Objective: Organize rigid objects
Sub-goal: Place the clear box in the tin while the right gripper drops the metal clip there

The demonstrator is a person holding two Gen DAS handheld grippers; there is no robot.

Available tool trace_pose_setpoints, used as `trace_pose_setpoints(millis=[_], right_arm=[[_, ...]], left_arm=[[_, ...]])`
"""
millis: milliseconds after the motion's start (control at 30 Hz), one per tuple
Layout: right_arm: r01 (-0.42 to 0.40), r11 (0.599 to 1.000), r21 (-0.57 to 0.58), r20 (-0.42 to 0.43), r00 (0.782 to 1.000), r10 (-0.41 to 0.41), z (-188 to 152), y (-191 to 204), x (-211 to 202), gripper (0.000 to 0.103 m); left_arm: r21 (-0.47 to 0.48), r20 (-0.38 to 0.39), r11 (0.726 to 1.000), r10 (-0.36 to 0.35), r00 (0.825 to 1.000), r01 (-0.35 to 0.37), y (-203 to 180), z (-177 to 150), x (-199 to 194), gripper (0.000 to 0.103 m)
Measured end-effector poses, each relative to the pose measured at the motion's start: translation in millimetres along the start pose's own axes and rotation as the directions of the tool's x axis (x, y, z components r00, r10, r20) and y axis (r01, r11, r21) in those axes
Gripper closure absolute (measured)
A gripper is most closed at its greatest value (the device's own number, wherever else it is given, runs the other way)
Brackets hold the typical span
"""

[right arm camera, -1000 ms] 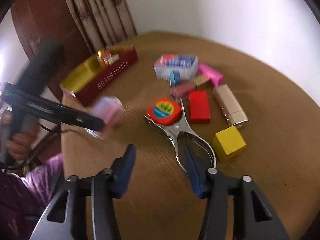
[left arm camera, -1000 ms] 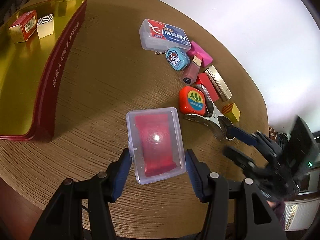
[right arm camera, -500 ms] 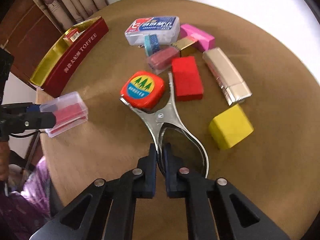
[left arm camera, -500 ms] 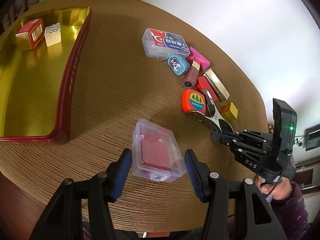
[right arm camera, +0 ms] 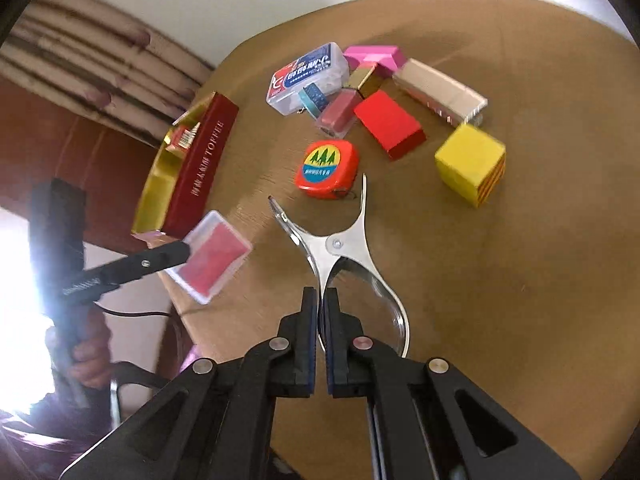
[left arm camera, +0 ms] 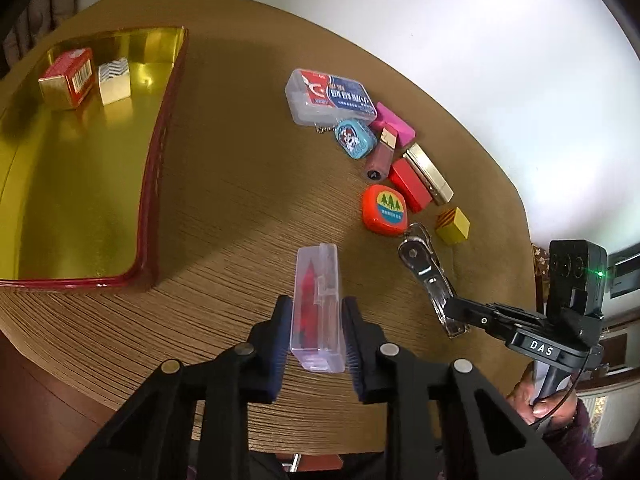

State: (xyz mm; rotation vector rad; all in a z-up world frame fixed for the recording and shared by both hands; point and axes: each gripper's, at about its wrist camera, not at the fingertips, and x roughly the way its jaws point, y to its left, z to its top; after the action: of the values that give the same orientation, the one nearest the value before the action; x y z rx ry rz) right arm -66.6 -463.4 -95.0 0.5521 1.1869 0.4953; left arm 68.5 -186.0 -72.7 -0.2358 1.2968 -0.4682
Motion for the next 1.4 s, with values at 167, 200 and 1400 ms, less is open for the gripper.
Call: trace_pose_setpoints(millis=[167, 200, 1400], right_arm=[[-0.027, 0.999, 0.018, 0.024, 0.999, 0.027, -4, 4, -7, 0.099], [-0.029, 0.999, 0.019, 0.028, 0.999, 0.029, -5, 3, -10, 0.099], [-0.455, 0.889, 0.051, 0.051, 0.89, 0.453, 109, 178, 68, 0.098]], left_arm=[[-0.002, -0.031, 1.0, -0.013, 0.999, 0.013, 2, -2, 7, 0.079], [-0.007, -0.031, 1.0, -0.015, 0.999, 0.015, 3, -2, 7, 0.079], [-0.167, 0.203, 0.966, 0.228, 0.952, -0.196, 153, 78, -100, 0.079]])
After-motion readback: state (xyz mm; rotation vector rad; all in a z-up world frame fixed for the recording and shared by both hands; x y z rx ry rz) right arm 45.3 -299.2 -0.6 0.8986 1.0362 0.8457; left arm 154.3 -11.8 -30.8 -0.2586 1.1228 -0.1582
